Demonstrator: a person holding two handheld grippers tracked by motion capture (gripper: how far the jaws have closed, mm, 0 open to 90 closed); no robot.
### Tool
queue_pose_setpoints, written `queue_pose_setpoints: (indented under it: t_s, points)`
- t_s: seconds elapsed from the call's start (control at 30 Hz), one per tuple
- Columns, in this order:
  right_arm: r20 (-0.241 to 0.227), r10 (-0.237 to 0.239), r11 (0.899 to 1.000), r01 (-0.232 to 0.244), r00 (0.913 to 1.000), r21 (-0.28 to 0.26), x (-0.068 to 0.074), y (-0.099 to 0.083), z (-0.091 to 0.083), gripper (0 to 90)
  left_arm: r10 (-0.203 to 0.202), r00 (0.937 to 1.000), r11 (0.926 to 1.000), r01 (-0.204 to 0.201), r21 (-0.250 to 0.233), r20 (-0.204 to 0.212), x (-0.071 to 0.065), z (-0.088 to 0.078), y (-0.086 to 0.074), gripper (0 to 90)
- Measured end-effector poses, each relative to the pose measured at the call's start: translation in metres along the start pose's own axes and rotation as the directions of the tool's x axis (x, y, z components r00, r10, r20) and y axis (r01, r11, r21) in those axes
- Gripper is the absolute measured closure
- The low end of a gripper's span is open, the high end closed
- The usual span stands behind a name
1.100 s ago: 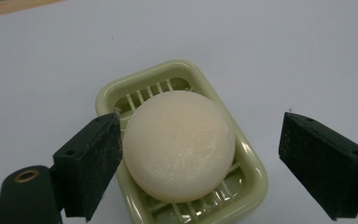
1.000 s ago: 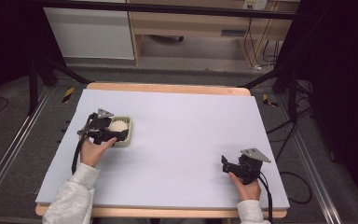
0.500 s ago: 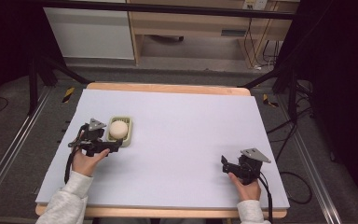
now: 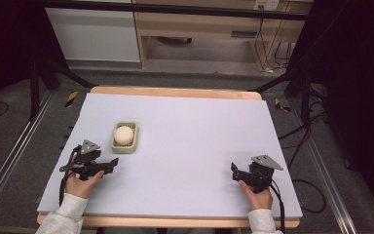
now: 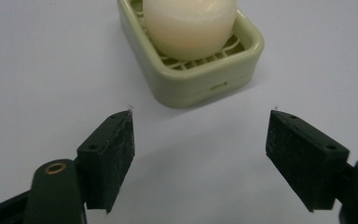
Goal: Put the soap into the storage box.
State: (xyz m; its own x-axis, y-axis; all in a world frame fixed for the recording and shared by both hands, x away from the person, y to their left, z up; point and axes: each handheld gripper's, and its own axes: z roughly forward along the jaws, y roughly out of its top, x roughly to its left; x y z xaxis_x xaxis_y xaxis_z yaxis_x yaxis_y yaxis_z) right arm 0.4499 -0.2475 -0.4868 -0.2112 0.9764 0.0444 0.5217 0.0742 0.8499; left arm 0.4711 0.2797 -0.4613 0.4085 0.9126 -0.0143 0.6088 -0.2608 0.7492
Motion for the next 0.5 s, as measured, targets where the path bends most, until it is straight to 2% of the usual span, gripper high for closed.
queue_pose_setpoints:
  t_s: [0.2,0.37,0.5]
  points:
    - [-0.004,0.003,1.000,-0.003,1.0000,0.000,0.000,0.000,0.000,4.9,-0.028,0.9994,0.9996,0.028,-0.009,-0.019,0.006,-0.007,-0.011,24.3]
    - [-0.004,0.005,1.000,-0.005,1.0000,0.003,-0.001,0.000,0.000,4.8,-0.024,0.9992,0.9997,0.024,-0.005,-0.032,0.010,-0.010,-0.015,24.3]
    - [-0.006,0.004,1.000,-0.004,1.0000,0.005,-0.001,0.000,0.000,4.8,-0.037,0.9983,0.9993,0.037,-0.001,-0.044,0.012,-0.010,-0.018,23.1]
